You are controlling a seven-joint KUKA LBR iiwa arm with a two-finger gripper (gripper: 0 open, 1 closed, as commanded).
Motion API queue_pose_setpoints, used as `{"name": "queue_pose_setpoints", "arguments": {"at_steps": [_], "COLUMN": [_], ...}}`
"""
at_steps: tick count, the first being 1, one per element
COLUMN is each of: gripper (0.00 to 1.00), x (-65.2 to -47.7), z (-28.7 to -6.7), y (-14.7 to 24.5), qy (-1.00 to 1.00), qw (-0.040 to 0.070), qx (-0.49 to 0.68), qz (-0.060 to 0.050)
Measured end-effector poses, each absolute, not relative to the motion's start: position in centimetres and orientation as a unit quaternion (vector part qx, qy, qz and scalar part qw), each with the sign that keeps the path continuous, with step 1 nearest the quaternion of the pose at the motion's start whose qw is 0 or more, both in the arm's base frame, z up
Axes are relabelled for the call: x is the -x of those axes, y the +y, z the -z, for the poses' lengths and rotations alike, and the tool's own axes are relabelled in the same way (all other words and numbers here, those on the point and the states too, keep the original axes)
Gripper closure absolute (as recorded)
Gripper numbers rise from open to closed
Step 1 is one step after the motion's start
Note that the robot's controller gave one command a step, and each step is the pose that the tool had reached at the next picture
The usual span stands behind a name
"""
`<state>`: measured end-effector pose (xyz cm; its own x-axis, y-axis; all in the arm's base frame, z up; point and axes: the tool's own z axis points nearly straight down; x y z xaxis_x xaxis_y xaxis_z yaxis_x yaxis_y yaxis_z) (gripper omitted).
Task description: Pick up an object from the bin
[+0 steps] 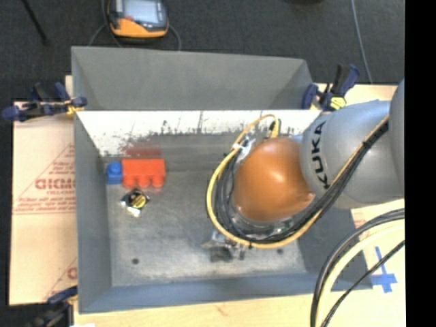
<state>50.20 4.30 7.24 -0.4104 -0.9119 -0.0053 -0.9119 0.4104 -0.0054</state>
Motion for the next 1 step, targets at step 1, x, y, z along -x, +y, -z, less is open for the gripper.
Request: {"name": "queue_pose_setpoints", "arguments": {"at_steps": [1], "gripper": [1.00], "x": [-48.43], "z": [-20.61], "y": [6.06], "qy": [0.837], "qw": [0.004], "qx": [0.547], "qz": [0.002]}}
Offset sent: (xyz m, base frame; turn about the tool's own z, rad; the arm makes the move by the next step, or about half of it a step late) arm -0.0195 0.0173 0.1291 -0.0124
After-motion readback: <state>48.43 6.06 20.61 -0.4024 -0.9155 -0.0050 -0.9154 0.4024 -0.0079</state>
